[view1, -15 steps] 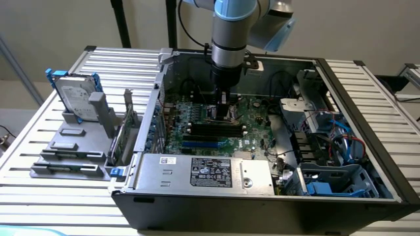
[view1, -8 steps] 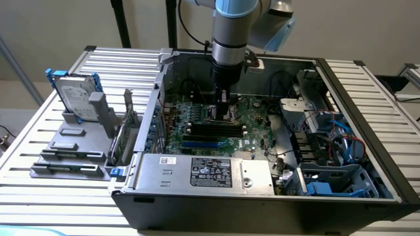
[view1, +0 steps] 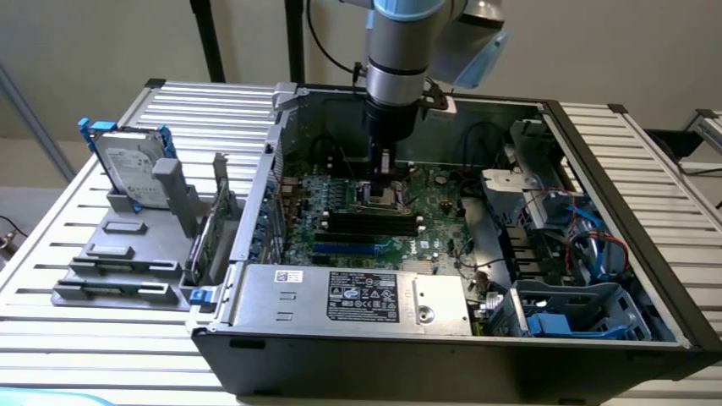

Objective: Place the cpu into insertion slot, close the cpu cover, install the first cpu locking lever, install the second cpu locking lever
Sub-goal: 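Place the cpu into insertion slot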

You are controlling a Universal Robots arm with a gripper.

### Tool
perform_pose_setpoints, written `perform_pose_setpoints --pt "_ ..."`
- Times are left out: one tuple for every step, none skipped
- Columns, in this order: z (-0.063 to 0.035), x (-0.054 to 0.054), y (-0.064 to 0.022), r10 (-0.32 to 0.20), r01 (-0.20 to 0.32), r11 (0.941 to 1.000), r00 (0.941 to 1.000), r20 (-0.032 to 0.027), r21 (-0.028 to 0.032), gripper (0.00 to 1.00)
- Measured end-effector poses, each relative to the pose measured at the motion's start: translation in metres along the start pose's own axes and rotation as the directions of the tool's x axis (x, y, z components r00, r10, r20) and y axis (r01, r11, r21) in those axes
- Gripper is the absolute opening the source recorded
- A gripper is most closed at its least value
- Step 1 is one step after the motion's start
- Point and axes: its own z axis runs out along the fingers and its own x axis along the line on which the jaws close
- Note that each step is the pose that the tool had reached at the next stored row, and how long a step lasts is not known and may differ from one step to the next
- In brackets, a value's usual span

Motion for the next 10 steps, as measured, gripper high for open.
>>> perform_pose_setpoints --pt "-0.0026 0.000 0.0007 0.000 0.000 1.0000 1.0000 -0.0005 0.0025 0.36" --pt "-0.0057 0.000 0.0016 0.000 0.000 1.0000 1.0000 -0.0010 0.0052 0.24" --pt "-0.0090 0.000 0.0027 0.000 0.000 1.0000 1.0000 -0.0012 0.0078 0.24" --pt "-0.0124 0.000 0.0038 0.000 0.000 0.9999 1.0000 -0.0014 0.0106 0.24" --pt "-0.0158 0.000 0.0056 0.000 0.000 0.9999 1.0000 -0.0016 0.0139 0.18" --pt "-0.0191 0.000 0.0082 0.000 0.000 0.9998 1.0000 -0.0016 0.0182 0.18" --pt "-0.0221 0.000 0.0108 0.000 0.000 0.9998 1.0000 -0.0019 0.0222 0.18" --pt "-0.0252 0.000 0.0137 0.000 0.000 0.9997 1.0000 -0.0020 0.0263 0.18" --pt "-0.0285 0.000 0.0169 0.000 0.000 0.9995 1.0000 -0.0021 0.0305 0.18" --pt "-0.0317 0.001 0.0204 0.000 0.000 0.9994 1.0000 -0.0027 0.0344 0.18"
